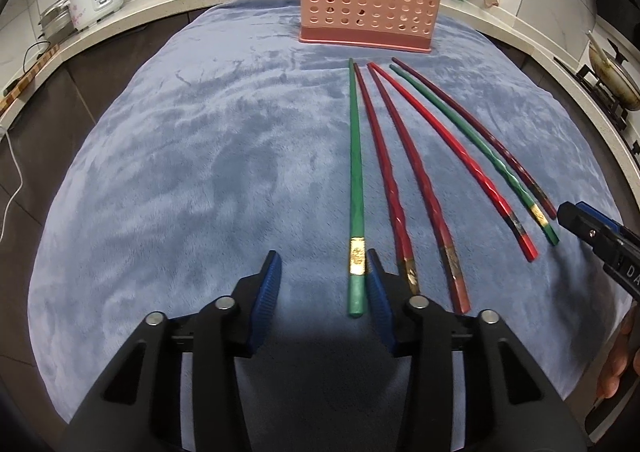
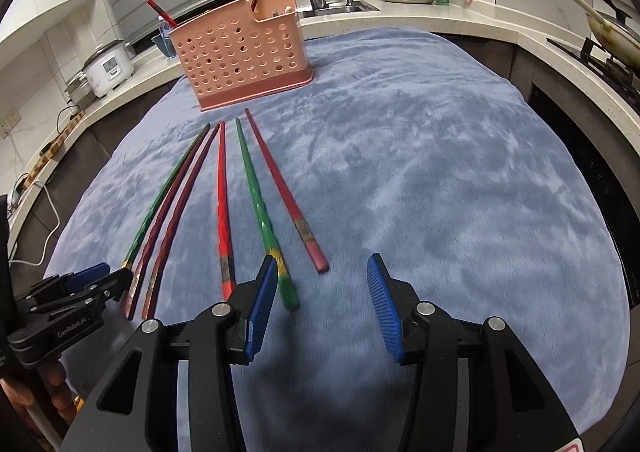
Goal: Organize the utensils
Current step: 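Grasp a green chopstick with the left tool while the right tool grasps a red chopstick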
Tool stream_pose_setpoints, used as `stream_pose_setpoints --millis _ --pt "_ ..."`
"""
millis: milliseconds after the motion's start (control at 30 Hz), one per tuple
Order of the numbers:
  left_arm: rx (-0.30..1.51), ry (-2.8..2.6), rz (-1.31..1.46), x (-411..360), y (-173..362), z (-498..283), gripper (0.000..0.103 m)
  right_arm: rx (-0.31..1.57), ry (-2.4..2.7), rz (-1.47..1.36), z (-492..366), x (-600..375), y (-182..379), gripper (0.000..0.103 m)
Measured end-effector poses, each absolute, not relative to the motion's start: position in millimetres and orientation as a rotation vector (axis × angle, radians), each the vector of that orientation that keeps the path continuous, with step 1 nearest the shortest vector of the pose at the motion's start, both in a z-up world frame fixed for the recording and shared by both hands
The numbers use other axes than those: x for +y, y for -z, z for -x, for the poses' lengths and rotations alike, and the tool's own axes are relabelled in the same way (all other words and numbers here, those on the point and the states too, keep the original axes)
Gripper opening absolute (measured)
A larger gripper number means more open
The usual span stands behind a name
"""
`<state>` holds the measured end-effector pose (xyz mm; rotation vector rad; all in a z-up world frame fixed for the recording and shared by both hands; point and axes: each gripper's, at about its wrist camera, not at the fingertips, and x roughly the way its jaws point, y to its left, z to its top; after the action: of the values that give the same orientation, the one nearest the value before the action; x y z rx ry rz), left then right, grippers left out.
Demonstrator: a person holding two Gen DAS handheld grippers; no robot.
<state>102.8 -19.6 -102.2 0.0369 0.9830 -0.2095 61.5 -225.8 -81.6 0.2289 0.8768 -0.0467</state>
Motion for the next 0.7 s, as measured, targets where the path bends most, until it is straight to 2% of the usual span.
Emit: stream_pose_setpoints --millis 100,267,367,633,700 --pt "0.985 0.203 -0.034 -18 102 -107 0.034 0.878 0.041 -0.229 -73 -226 83 0.042" --pt "0.985 0.195 -0.040 -18 102 -109 0.029 0.890 0.032 -0.213 -88 -226 88 0.032" --pt "0.985 0.190 -0.044 -17 102 -111 0.026 0.904 0.026 -0.209 -96 -225 92 0.022" --pt "0.986 0.170 -0.039 -14 102 -115 0.013 0.903 0.018 -0.182 -99 -222 97 0.014" --pt "0.990 0.175 -0.029 -12 101 -116 0.013 0.902 0.018 -0.177 -98 -221 96 0.013"
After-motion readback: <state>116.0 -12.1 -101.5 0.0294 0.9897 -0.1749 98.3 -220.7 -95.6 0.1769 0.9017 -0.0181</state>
